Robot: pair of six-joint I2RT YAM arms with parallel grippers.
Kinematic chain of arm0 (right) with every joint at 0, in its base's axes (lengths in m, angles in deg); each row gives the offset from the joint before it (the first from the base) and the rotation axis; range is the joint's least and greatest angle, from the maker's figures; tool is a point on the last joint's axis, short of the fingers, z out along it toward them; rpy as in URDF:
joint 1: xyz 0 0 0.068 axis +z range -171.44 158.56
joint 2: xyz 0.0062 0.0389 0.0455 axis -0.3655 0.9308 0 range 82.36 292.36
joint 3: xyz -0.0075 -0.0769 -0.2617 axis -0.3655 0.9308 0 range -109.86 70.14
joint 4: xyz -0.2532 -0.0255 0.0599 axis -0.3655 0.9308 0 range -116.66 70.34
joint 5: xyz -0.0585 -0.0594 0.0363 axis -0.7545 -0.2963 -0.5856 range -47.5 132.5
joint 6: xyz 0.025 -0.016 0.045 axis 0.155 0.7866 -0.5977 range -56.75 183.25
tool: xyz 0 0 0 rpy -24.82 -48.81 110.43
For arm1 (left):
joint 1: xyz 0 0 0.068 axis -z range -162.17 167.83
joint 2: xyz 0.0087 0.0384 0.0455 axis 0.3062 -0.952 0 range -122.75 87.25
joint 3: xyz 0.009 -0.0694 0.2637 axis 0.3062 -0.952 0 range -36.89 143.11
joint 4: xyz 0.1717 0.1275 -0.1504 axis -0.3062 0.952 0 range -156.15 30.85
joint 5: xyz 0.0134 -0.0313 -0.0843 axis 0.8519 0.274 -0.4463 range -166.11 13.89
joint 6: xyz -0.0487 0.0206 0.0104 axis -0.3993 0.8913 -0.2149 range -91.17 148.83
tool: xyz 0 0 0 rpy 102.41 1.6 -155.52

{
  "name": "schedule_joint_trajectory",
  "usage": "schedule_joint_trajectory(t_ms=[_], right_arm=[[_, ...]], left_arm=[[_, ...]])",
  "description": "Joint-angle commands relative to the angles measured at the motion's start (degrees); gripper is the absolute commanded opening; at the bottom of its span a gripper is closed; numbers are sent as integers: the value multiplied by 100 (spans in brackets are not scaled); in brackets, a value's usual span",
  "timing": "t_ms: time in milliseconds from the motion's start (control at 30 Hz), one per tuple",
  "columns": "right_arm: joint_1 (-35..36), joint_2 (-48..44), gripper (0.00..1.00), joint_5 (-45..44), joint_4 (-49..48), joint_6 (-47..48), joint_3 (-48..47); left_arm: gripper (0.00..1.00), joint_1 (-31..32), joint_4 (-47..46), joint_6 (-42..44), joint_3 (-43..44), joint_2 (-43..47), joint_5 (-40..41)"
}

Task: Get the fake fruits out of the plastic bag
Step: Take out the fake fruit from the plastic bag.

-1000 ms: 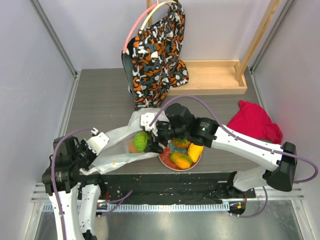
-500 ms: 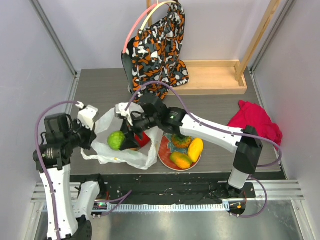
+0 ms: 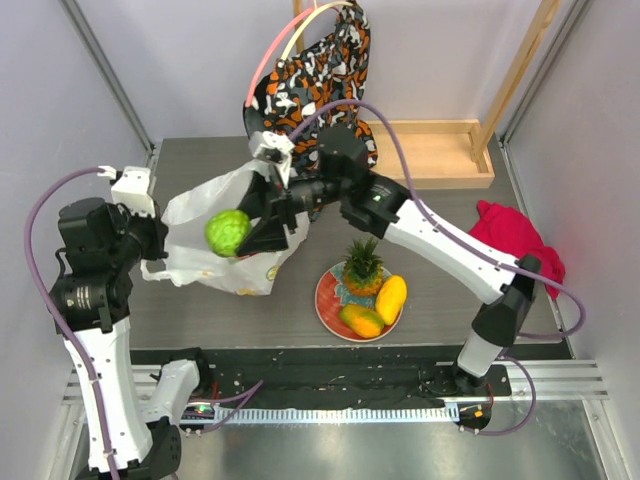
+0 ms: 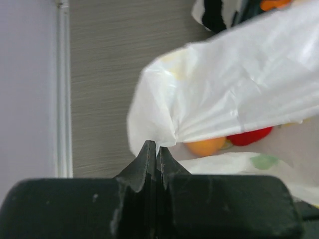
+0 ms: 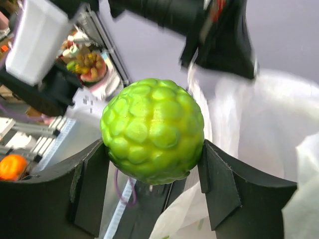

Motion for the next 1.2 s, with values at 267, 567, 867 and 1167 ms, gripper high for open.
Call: schedule_joint_trajectory(t_ms=[267,567,867,1167], right_arm=[[-456,-325,50,1003,-201,-273,2238],[387,834,49,2145,-1868,-1594,1914],[827,1099,55,2541,-5229,-4558,2248],[854,1266,50,2604,-5246,-4540,2125]], left_arm=[[0,-167,-633,-723,-418,151,-1495],[0,-193,-1257,-1067,-578,11,-1172],[0,-210,-2935,-689,-814,-139,2256],[0,-413,-2946,-1876,-349,-148,480]])
